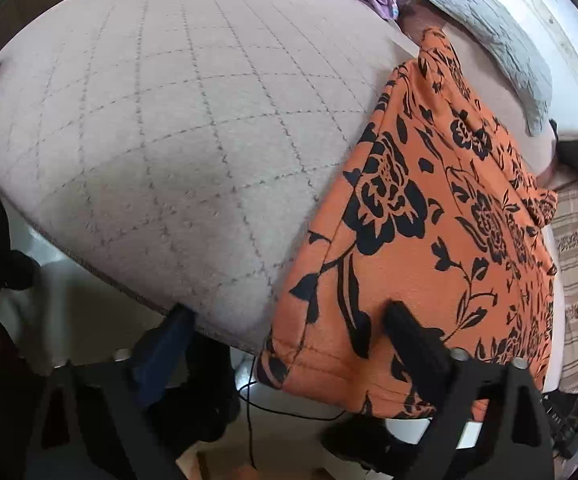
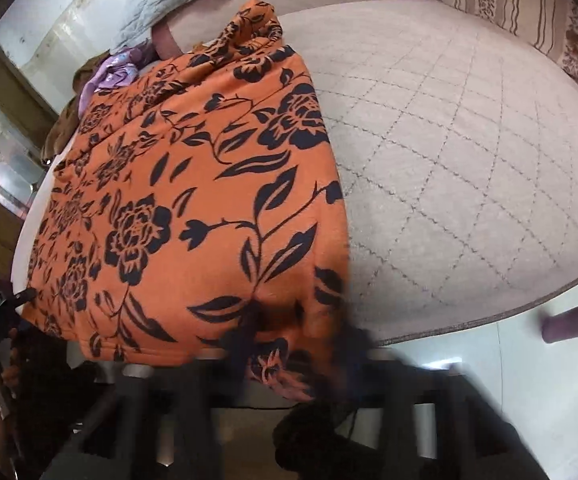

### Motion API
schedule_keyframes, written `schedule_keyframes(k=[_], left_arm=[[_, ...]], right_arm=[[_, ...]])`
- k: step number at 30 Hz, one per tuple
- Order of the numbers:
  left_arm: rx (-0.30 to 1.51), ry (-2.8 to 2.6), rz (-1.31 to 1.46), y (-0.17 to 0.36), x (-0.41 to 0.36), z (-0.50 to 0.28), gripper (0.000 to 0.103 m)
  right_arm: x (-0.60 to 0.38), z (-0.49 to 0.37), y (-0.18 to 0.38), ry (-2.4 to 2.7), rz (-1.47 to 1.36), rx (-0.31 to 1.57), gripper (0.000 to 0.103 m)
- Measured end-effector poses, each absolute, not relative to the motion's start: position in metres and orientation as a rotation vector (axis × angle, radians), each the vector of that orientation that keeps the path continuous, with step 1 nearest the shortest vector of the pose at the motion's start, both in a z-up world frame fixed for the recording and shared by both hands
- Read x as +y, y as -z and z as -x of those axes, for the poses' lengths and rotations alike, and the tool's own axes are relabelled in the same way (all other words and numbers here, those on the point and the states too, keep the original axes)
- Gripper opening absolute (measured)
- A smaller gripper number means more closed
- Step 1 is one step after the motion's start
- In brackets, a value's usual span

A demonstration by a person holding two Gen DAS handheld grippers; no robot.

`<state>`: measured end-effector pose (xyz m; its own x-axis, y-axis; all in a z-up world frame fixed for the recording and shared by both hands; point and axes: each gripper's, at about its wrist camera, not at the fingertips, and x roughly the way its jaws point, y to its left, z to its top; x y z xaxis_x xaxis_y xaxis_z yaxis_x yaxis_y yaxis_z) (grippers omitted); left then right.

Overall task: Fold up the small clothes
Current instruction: 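Grasp the yellow-lined hem of the shirt with both grippers, then lift the hem with both grippers and fold it over toward the collar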

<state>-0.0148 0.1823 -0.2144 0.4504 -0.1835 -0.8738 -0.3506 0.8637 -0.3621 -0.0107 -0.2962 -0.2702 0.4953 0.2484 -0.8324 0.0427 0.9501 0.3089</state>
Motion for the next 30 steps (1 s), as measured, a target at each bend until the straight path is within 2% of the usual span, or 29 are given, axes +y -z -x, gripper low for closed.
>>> schedule_keyframes(k=[2,3,5,7,10,12,19,26,30], left_arm=[[1.112,-0.112,0.574,0.212,0.183,0.02,0.066],[1.109,-0.112,0.569,0.209,0.18,0.02,0.061],[1.104,-0.09,0.563,0.204,0.178,0.025,0.032],[1.107,-0.055,0.573,0.197,0.178,0.032,0.018],[1.117,-0.025,0.592,0.191,0.177,0.029,0.018],[1.14,-0.009,0.618,0.192,0.176,0.022,0.009],[1.148,0.023,0.591,0.187,0.17,0.015,0.008],[1.011,0.118,0.615,0.146,0.176,0.016,0.008],[0.931,0.149,0.597,0.114,0.173,-0.011,0.008]], right_arm=[[-0.286,0.01,0.266,-0.108,-0.251,1.057,0.007],[-0.282,0.01,0.265,-0.105,-0.239,1.061,0.007],[-0.276,0.009,0.262,-0.106,-0.231,1.057,0.007],[-0.275,0.009,0.259,-0.116,-0.246,1.055,0.007],[-0.272,0.005,0.257,-0.121,-0.254,1.065,0.007],[-0.275,0.004,0.257,-0.128,-0.265,1.069,0.007],[-0.294,0.013,0.249,-0.191,-0.396,1.039,0.007],[-0.307,0.013,0.221,-0.293,-0.555,0.935,0.007],[-0.313,0.0,0.197,-0.345,-0.604,0.861,0.007]])
